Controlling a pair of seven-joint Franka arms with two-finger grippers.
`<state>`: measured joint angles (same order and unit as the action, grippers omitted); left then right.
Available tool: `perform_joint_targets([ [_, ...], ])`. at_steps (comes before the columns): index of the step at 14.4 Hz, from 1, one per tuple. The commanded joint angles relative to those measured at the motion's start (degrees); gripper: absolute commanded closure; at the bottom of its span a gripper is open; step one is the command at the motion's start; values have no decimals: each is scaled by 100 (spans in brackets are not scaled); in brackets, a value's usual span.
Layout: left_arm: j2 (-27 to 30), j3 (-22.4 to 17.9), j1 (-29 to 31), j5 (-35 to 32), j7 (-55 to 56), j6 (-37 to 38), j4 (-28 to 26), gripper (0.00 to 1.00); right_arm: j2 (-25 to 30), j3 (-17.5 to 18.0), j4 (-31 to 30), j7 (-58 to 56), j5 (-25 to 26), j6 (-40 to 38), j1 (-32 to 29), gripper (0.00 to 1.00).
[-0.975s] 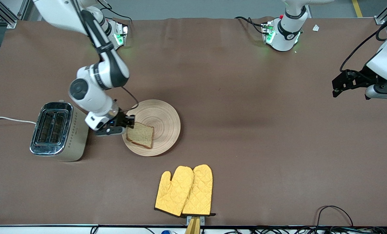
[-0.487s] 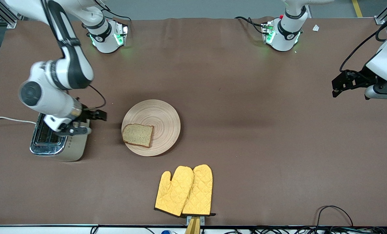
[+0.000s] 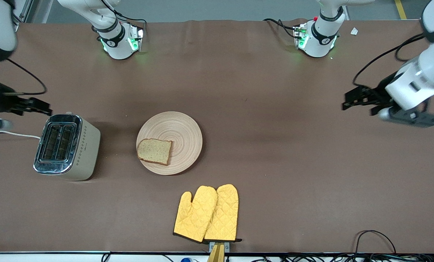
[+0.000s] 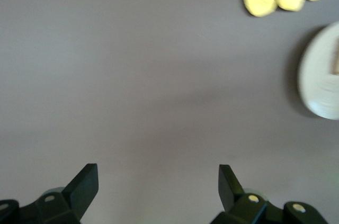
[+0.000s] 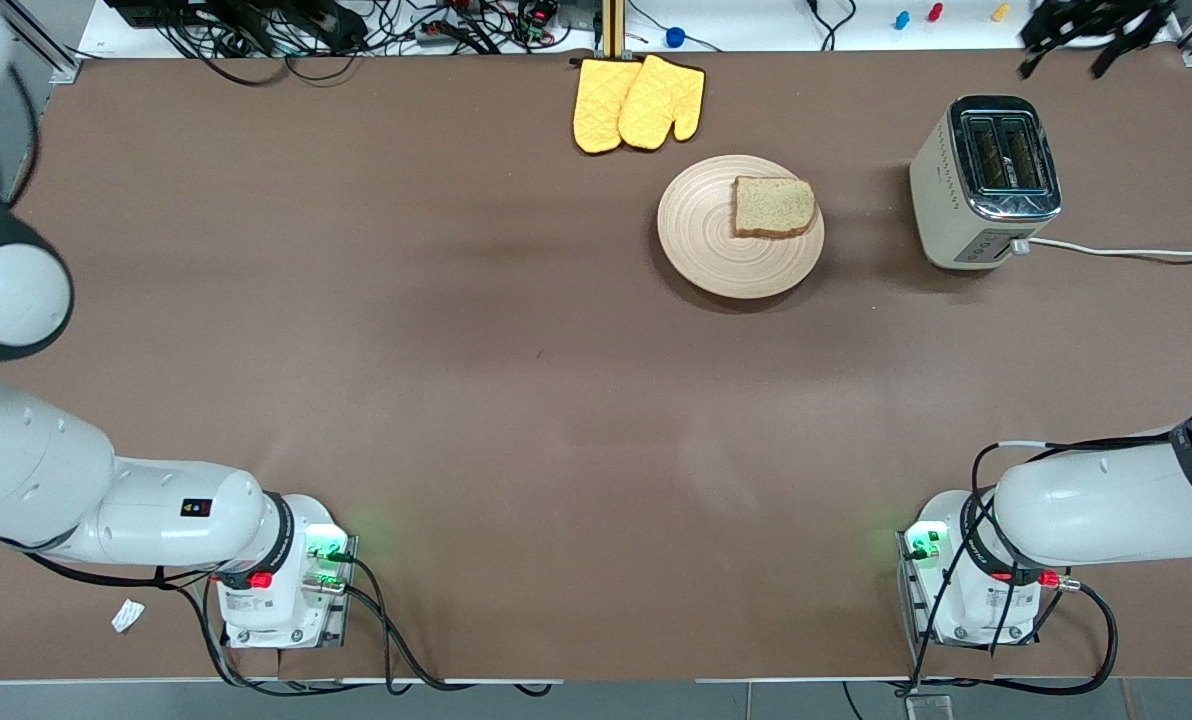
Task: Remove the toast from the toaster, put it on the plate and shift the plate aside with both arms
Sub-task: 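Move the left gripper to the rim of the wooden plate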
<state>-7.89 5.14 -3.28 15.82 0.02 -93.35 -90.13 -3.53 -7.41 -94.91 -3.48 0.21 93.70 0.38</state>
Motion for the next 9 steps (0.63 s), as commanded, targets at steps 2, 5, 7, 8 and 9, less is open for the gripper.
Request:
perform_joint_targets([
  [2, -1212, 197, -181, 1272, -2, -445, 92, 0, 11, 91, 752, -3, 58, -736, -328, 0],
  [5, -2135, 312, -715, 2265, 59, -1437, 153, 0, 11, 152, 1140, -3, 67, -1055, -241, 0],
  [7, -2820, 329, -1172, 2880, -37, -2149, 284, 0, 2, 152, 1158, -3, 67, -1029, -153, 0],
  [8, -3172, 356, -1462, 3109, -55, -2466, 546, 0, 2, 153, 1158, -3, 75, -1029, -118, 0],
  [9, -3497, 365, -1804, 3251, -55, -2791, 784, 0, 2, 153, 1158, -3, 76, -1029, -91, 0],
])
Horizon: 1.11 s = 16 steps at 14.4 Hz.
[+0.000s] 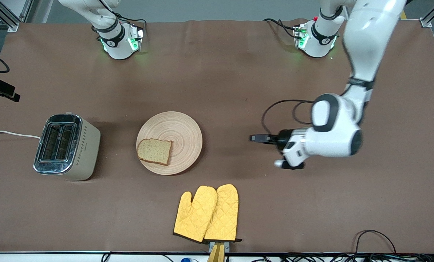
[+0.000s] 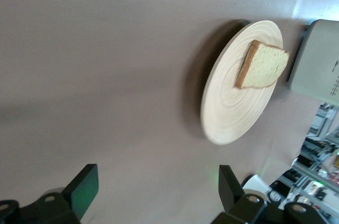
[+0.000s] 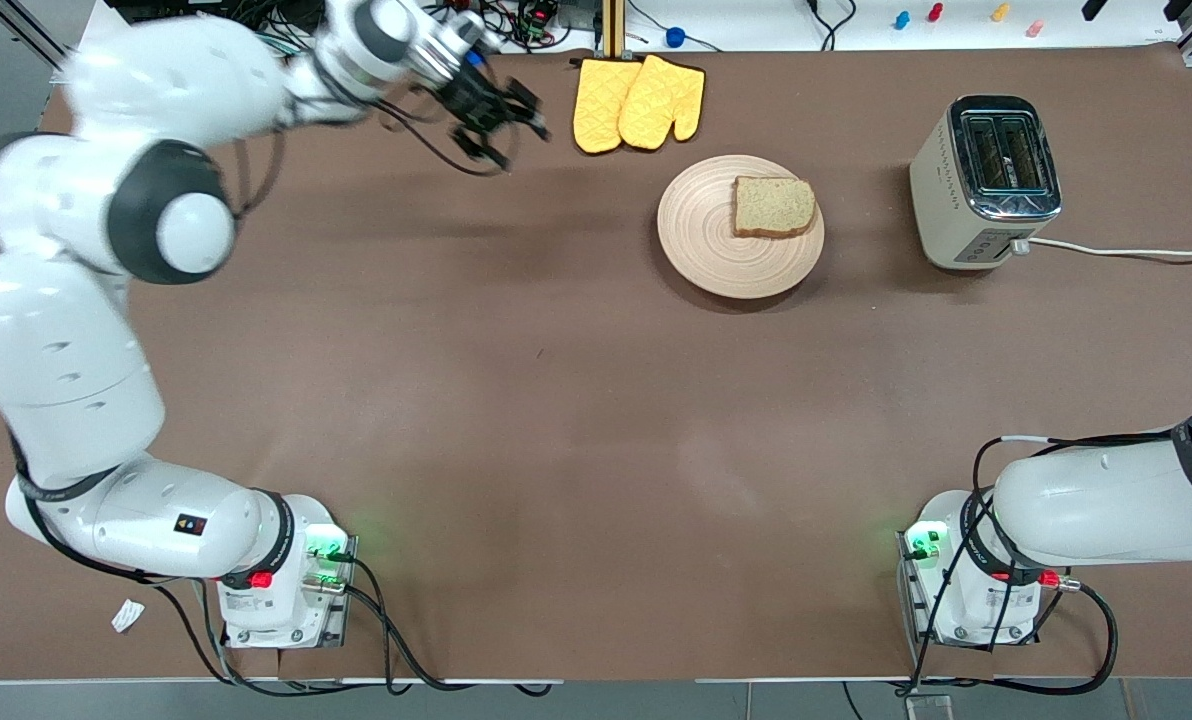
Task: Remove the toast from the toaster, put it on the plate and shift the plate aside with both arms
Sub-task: 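Move the left gripper to the rim of the wooden plate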
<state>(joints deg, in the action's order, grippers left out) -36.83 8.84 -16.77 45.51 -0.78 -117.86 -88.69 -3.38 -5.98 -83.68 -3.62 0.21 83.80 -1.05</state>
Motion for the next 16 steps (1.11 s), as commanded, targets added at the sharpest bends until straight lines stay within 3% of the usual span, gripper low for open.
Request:
perform_joint_targets([
  [1, -893, -5, -693, 414, 17, -726, 842, 0, -5, 0, 18, 10, 76, -30, 52, 0],
  [5, -1905, 73, -1494, 1187, -212, -1897, 1607, 0, 21, -61, 62, -51, 102, -65, 17, 0],
  [8, -2223, 223, -1759, 1329, -256, -2468, 1820, 1, 232, -70, 88, 10, 93, -127, -88, 0],
  [9, -2267, 284, -1759, 1329, -334, -2600, 1820, 9, 346, -53, 80, 10, 76, -144, -219, 0],
  [10, -2285, 328, -1759, 1329, -509, -2680, 1811, 29, 425, -53, 80, 10, 76, -127, -255, 0],
  [11, -2302, 346, -1759, 1329, -746, -2707, 1803, 64, 434, -53, 88, 10, 67, -92, -256, 0],
  [12, -2311, 346, -1759, 1338, -861, -2707, 1794, 81, 435, -53, 88, 10, 67, -92, -256, 0],
  [14, -2346, 346, -1742, 1338, -1002, -2707, 1785, 100, 435, -53, 88, 10, 76, -83, -256, 0],
  [16, -2338, 346, -1707, 1329, -1125, -2698, 1776, 100, 443, -27, 88, 19, 76, -101, -238, 0],
])
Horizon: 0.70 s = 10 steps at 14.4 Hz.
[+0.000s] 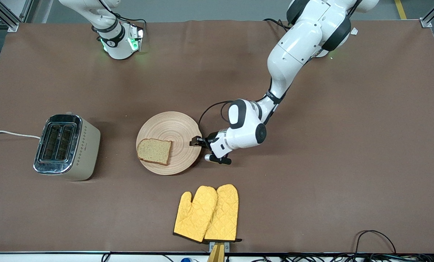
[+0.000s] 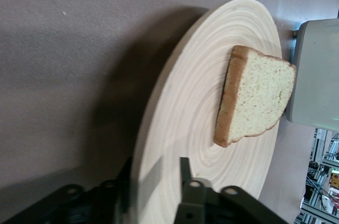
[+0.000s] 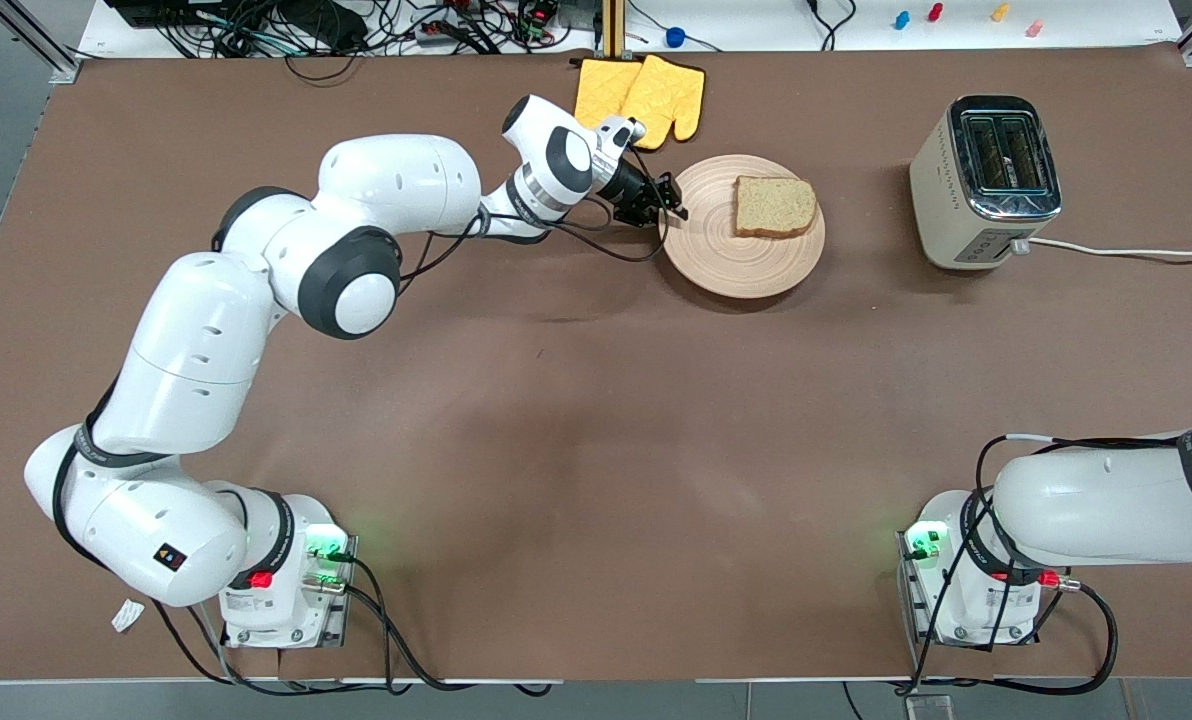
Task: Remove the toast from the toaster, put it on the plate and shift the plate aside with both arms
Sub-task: 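Close the left gripper on the plate rim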
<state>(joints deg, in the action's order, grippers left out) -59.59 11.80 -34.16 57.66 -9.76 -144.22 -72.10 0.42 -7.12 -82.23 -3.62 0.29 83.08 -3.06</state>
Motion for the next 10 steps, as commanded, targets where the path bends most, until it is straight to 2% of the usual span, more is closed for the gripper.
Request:
perform_joint_targets([
  [1, -36, 42, 59, 96, -323, -53, 109, 100, 81, 105, -65, 19, 68, -29, -19, 0],
  [5, 148, -2, 173, -35, -351, 147, 117, 100, 90, 88, -56, 10, -2, 6, -37, 0],
  [10, 675, 15, 1339, -694, -368, 2078, 117, 100, 116, 88, -47, 10, -11, -64, -37, 0],
])
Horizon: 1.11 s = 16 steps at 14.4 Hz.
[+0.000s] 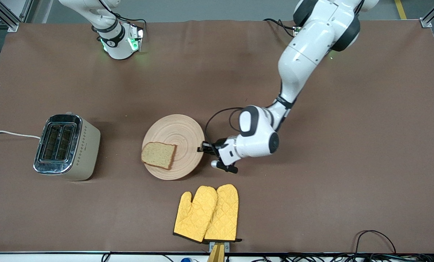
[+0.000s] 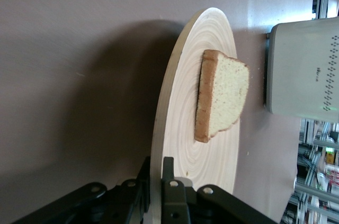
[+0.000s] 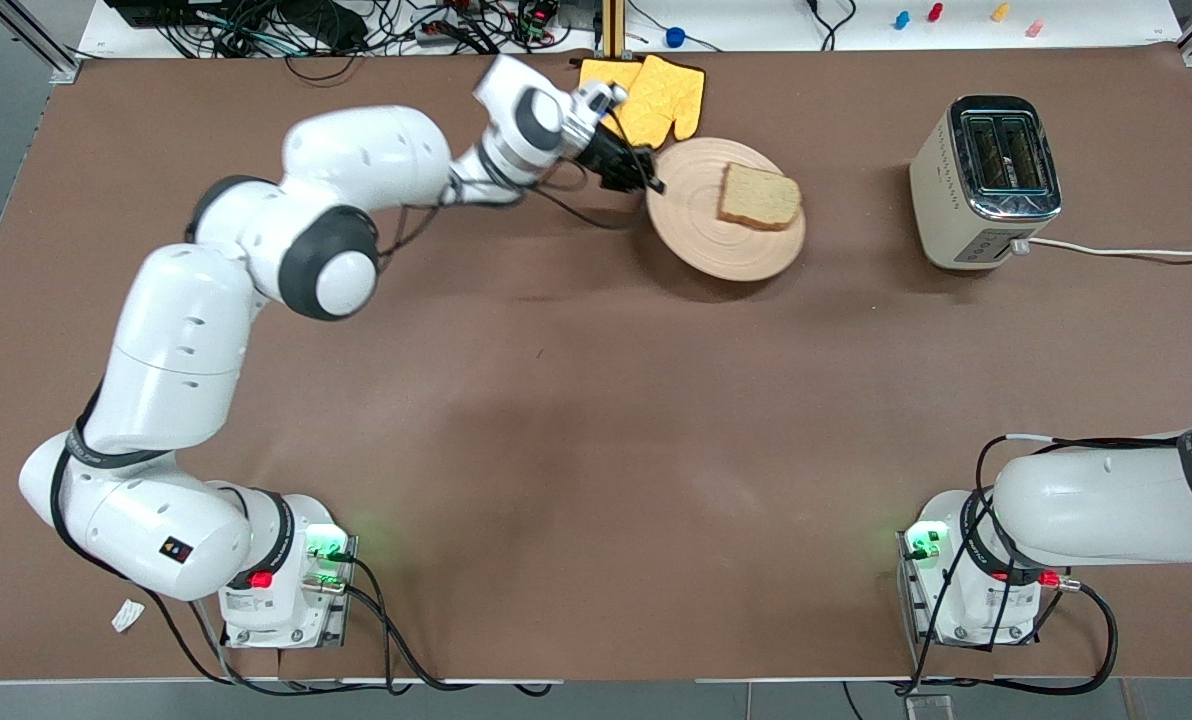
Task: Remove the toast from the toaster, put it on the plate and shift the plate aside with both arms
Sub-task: 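Drag the plate with the toast toward the left arm's base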
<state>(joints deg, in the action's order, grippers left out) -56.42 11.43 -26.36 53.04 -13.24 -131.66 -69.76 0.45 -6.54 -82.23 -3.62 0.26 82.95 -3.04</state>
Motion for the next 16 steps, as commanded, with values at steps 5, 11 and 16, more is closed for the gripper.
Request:
perform_joint_targets([
  [5, 659, 88, 2193, -610, -949, 2949, -108, 100, 122, 30, -39, -16, -9, -33, -48, 0],
  [11, 457, 26, 4224, -1347, -2901, 4245, -73, 100, 122, 47, -30, -34, -9, -33, -39, 0],
  [16, 97, -35, 5211, -1674, -3430, 4246, -73, 100, 122, 47, 75, -43, 0, -51, -39, 0],
])
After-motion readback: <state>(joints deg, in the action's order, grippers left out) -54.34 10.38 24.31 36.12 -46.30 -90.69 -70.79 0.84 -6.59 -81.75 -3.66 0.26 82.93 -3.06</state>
